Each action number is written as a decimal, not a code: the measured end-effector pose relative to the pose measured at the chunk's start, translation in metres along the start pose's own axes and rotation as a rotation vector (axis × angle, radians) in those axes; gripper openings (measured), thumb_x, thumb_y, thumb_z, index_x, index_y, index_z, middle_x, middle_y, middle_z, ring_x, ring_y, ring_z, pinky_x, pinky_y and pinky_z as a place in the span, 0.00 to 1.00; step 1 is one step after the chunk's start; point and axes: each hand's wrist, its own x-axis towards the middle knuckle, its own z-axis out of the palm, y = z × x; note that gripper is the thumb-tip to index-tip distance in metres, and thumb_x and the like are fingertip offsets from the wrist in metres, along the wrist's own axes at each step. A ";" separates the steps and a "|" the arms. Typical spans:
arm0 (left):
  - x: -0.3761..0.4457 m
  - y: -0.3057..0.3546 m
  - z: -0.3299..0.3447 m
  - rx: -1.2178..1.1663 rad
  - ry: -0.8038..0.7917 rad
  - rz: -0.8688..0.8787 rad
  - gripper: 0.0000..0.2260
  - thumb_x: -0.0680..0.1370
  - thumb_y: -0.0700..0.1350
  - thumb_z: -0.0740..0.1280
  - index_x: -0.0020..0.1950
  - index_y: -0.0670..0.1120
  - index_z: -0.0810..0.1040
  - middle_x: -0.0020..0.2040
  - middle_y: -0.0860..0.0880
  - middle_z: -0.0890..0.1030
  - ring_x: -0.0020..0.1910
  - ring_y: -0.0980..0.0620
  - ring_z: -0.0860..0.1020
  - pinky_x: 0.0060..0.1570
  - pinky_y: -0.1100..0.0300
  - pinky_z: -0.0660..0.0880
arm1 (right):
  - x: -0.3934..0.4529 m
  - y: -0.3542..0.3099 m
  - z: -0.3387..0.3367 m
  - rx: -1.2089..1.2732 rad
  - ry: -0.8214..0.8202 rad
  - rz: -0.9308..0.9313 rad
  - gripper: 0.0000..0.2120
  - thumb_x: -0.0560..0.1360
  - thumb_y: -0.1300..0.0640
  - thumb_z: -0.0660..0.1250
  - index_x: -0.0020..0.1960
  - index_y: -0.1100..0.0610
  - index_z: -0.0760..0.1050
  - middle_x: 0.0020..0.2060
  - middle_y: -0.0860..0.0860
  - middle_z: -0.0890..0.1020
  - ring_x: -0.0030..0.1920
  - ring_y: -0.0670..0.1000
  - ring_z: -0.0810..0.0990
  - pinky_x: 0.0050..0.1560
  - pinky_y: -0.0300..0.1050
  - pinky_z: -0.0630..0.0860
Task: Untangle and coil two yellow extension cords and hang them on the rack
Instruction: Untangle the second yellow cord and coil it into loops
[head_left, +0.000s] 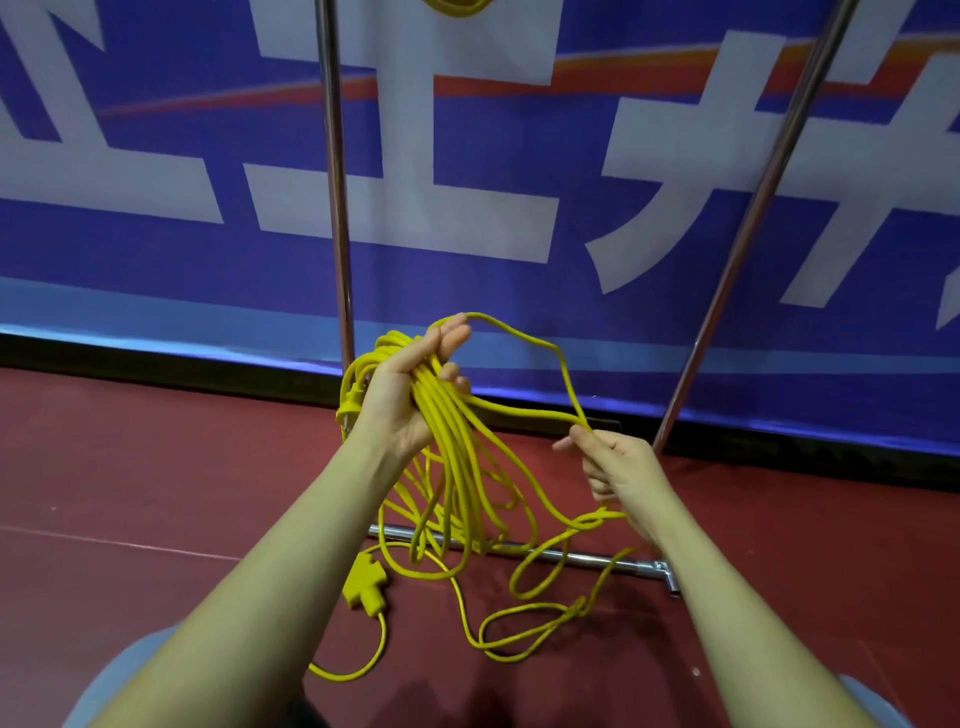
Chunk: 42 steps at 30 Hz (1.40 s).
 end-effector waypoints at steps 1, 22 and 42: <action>0.000 0.002 0.001 -0.023 -0.010 0.011 0.11 0.72 0.42 0.61 0.50 0.41 0.79 0.42 0.50 0.84 0.21 0.58 0.71 0.25 0.67 0.72 | 0.000 -0.002 0.000 0.018 -0.037 -0.018 0.12 0.73 0.50 0.65 0.46 0.59 0.81 0.23 0.47 0.59 0.22 0.44 0.54 0.22 0.35 0.53; 0.015 -0.011 -0.017 0.228 0.134 -0.085 0.08 0.82 0.40 0.57 0.57 0.47 0.73 0.26 0.51 0.70 0.18 0.58 0.62 0.21 0.68 0.64 | 0.005 -0.017 0.015 -0.149 0.100 -0.019 0.29 0.69 0.33 0.54 0.35 0.58 0.77 0.18 0.46 0.65 0.20 0.45 0.62 0.25 0.37 0.63; 0.014 -0.005 -0.024 0.214 0.149 0.017 0.07 0.81 0.40 0.59 0.54 0.45 0.76 0.38 0.50 0.84 0.32 0.55 0.81 0.37 0.57 0.81 | -0.004 -0.026 0.000 -0.423 -0.148 -0.300 0.06 0.75 0.59 0.68 0.41 0.53 0.82 0.38 0.46 0.83 0.39 0.36 0.77 0.46 0.31 0.70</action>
